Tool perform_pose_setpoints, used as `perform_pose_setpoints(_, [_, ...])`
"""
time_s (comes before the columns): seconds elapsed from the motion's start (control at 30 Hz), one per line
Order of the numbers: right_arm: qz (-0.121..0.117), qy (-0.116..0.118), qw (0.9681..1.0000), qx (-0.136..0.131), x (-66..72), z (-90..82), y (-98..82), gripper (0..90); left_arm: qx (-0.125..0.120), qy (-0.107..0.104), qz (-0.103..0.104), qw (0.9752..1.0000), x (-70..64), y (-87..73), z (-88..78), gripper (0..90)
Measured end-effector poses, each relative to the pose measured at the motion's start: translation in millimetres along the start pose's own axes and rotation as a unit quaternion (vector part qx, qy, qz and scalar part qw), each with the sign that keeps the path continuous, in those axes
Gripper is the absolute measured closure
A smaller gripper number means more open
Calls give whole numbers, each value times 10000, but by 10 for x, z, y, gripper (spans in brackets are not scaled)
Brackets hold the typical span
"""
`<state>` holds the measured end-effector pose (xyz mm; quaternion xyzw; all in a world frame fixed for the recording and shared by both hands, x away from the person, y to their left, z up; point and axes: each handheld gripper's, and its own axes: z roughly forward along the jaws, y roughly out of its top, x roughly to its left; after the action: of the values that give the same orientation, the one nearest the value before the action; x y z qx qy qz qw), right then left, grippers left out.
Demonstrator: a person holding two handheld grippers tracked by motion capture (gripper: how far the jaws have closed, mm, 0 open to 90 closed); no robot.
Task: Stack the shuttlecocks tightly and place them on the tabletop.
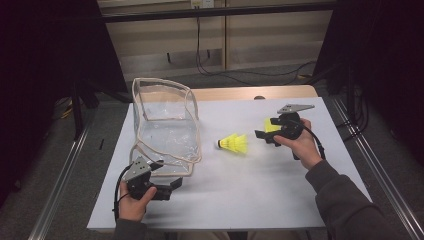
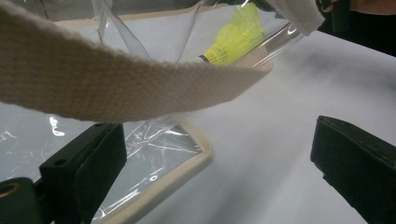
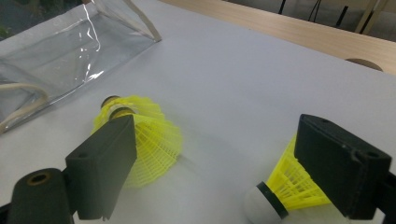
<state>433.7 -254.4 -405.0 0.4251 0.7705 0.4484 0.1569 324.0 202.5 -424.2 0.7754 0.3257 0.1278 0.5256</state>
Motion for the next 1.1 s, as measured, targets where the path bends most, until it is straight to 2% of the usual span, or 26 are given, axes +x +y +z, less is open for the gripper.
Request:
perform_pose_setpoints(0.3, [83, -198, 9997, -80, -126, -5, 41, 113, 4, -4, 13, 10000, 2, 0, 0, 36])
perform_pose_setpoints(0.43, [122, -266, 9996, -12, -166, 24, 20, 104, -14, -11, -23, 10000, 1, -1, 0, 36])
perform_pose_setpoints(1.1, [150, -515, 9985, 111, -261, 58, 67, 82, -9, -1, -17, 10000, 6, 0, -4, 36])
